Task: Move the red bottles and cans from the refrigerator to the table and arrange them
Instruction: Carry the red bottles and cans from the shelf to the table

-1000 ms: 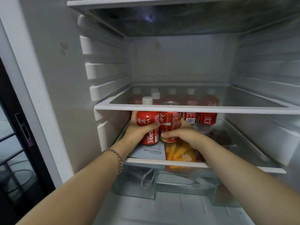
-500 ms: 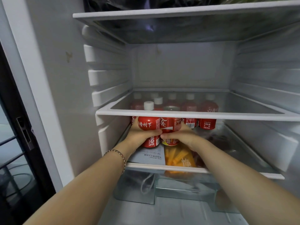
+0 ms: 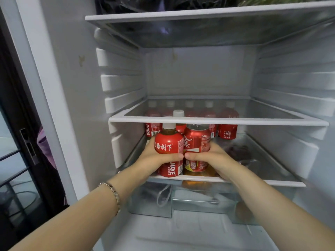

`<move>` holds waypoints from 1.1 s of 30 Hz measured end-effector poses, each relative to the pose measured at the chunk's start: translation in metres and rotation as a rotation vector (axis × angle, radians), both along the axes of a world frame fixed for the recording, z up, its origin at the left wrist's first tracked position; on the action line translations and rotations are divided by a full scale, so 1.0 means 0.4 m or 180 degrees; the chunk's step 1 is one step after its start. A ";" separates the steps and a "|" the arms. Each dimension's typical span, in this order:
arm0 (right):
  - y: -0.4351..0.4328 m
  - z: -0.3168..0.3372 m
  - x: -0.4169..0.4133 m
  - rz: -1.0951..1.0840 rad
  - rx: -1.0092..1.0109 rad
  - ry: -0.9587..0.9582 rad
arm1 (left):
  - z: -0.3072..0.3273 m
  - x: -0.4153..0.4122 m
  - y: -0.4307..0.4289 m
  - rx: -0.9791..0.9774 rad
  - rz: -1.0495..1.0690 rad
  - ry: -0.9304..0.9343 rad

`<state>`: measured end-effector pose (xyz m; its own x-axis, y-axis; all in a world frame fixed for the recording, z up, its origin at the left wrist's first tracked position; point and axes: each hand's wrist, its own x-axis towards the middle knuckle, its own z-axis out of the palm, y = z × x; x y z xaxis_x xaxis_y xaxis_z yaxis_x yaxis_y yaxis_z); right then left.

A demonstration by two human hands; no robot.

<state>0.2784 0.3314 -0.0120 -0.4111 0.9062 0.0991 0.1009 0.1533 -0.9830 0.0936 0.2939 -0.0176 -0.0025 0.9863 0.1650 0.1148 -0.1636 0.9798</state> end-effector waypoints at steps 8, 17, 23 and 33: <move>-0.006 0.017 -0.016 0.0059 0.0005 0.0353 | 0.013 -0.010 0.002 -0.0133 -0.0378 -0.0234; -0.092 0.014 -0.024 -0.0369 0.0146 0.0497 | 0.014 -0.004 -0.069 -0.0081 -0.0223 0.0054; -0.185 0.014 -0.029 -0.0577 0.0231 0.0556 | 0.009 -0.008 -0.144 -0.0021 -0.0268 -0.0054; -0.323 0.017 -0.075 0.0148 0.0405 0.0612 | 0.016 -0.021 -0.387 0.0185 0.0584 -0.0114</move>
